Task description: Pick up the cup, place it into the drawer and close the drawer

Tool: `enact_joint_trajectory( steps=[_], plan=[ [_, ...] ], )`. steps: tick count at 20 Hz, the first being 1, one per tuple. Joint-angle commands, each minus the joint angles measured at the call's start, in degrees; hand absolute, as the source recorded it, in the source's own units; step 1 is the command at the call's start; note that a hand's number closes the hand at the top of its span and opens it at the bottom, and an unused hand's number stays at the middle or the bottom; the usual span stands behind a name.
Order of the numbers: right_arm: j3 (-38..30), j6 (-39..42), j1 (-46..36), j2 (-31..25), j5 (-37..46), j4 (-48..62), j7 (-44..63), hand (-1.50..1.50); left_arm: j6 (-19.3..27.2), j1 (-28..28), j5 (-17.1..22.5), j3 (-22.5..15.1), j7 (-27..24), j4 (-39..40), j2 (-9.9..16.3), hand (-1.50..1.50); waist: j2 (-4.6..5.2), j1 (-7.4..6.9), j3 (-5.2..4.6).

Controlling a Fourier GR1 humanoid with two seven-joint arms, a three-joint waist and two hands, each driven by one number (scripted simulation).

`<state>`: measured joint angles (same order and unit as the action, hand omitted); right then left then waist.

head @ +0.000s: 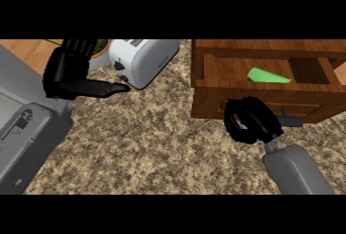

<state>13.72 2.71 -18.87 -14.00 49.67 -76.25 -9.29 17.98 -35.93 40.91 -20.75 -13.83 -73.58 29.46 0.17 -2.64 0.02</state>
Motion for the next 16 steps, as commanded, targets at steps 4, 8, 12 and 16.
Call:
enact_joint_trajectory(
  steps=[4,8,12,16],
  plan=[
    [-4.1,-9.4,-12.4,3.0,3.1,27.2,-8.8,1.50,-4.8,7.0,0.8,4.9,0.4,-3.8,4.4,-1.50,0.24,0.62,0.04],
    [-8.3,-10.4,-20.7,2.4,1.8,39.5,-12.6,1.50,-7.3,11.4,0.7,6.3,-1.7,-5.6,5.5,-1.50,0.49,-0.30,0.05],
    [-11.0,-10.4,-28.5,3.7,1.2,49.7,-12.9,1.50,-11.2,11.8,0.8,8.1,-3.4,-2.8,5.6,-1.50,0.83,-0.48,0.04],
    [-13.7,-8.5,-35.0,0.0,0.6,57.1,-14.3,1.50,-9.8,9.4,0.4,7.4,-1.3,-3.0,4.1,-1.50,1.50,-1.34,0.11]
  ],
)
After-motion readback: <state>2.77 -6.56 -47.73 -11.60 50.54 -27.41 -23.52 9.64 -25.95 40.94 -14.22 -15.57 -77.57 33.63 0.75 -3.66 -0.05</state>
